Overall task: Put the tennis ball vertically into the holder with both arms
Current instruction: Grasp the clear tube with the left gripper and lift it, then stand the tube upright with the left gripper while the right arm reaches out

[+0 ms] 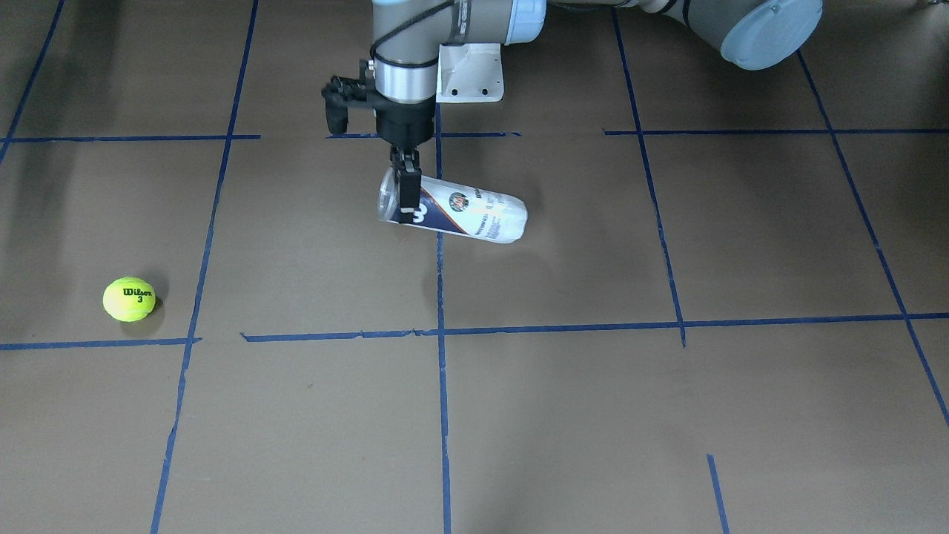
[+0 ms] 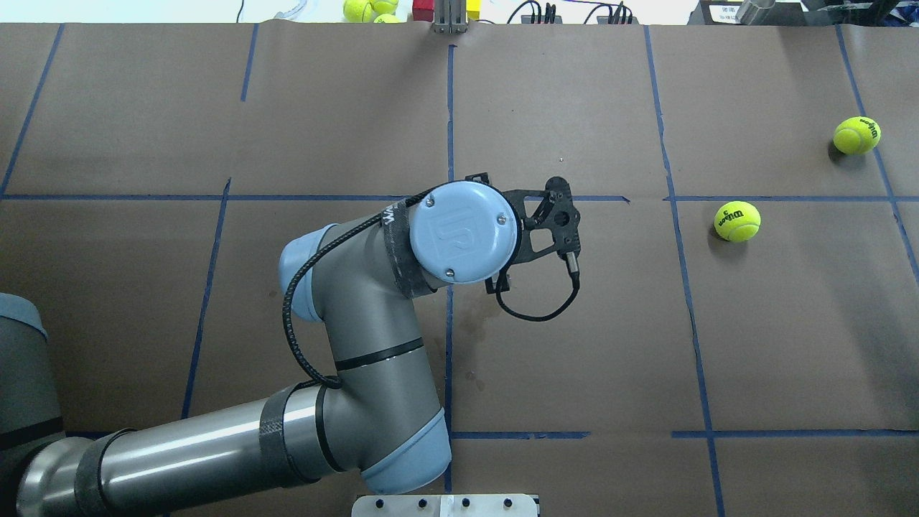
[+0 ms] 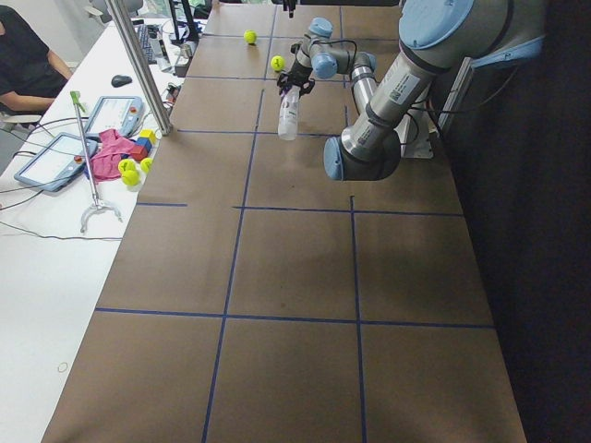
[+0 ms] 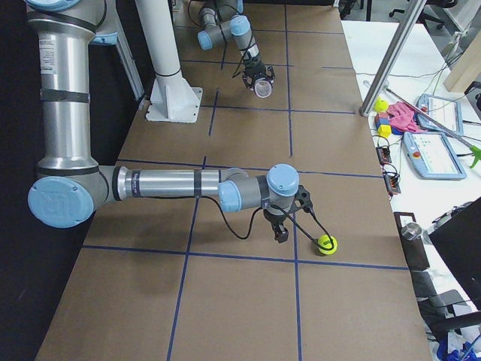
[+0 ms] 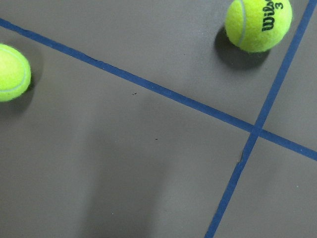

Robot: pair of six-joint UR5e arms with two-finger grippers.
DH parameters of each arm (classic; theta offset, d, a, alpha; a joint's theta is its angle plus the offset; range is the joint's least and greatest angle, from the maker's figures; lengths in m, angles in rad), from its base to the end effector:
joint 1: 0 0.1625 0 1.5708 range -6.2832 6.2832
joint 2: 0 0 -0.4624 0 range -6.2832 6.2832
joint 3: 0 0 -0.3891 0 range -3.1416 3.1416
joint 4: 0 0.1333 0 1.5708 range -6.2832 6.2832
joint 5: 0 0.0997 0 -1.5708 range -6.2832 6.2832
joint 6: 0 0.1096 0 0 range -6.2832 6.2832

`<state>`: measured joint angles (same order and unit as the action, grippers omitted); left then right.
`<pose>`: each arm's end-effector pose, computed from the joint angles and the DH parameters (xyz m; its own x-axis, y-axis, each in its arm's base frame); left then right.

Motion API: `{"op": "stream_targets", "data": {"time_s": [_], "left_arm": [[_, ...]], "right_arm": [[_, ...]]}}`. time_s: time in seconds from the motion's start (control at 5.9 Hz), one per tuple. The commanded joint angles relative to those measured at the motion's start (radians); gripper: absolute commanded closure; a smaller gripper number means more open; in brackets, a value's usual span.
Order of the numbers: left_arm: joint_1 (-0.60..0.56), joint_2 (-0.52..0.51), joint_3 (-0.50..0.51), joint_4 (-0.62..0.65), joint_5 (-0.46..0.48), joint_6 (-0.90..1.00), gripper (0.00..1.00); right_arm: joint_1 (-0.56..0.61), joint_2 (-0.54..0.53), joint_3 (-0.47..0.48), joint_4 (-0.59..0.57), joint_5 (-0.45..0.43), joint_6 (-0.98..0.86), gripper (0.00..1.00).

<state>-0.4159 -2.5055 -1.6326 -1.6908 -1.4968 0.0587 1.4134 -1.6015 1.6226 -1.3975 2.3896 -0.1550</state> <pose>0.6063 -0.4224 0.0689 0.4393 0.8943 0.0851 -0.4279 0.1250 0.8951 -0.0238 -0.4894 0.6707 0.6210 -0.3931 0.6782 0.2527 0.9194 0.3015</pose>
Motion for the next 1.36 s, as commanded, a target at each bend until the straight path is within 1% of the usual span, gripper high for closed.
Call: {"op": "stream_targets", "data": {"time_s": [0.0, 0.17, 0.34, 0.51, 0.85, 1.02, 1.19], "left_arm": [[-0.044, 0.008, -0.013, -0.322, -0.057, -0.255, 0.26], [-0.044, 0.087, -0.001, -0.624, -0.069, -0.392, 0.26], [-0.047, 0.115, 0.017, -0.755, -0.069, -0.398, 0.26], [-0.052, 0.116, 0.058, -0.911, -0.068, -0.401, 0.26], [-0.054, 0.132, 0.265, -1.294, -0.059, -0.399, 0.26], [-0.070, 0.154, 0.314, -1.398, -0.057, -0.396, 0.26], [-0.072, 0.209, 0.315, -1.455, -0.057, -0.396, 0.26]], "right_arm": [[-0.001, 0.002, 0.006, 0.000, 0.019, 0.002, 0.00], [-0.001, 0.002, 0.006, 0.000, 0.075, 0.002, 0.00], [-0.001, 0.011, 0.008, 0.000, 0.094, 0.003, 0.00], [-0.004, 0.026, 0.014, 0.000, 0.095, 0.023, 0.00], [-0.019, 0.034, 0.086, 0.003, 0.091, 0.113, 0.00], [-0.046, 0.063, 0.118, 0.005, 0.079, 0.218, 0.00], [-0.101, 0.107, 0.121, 0.005, 0.050, 0.308, 0.00]]}}
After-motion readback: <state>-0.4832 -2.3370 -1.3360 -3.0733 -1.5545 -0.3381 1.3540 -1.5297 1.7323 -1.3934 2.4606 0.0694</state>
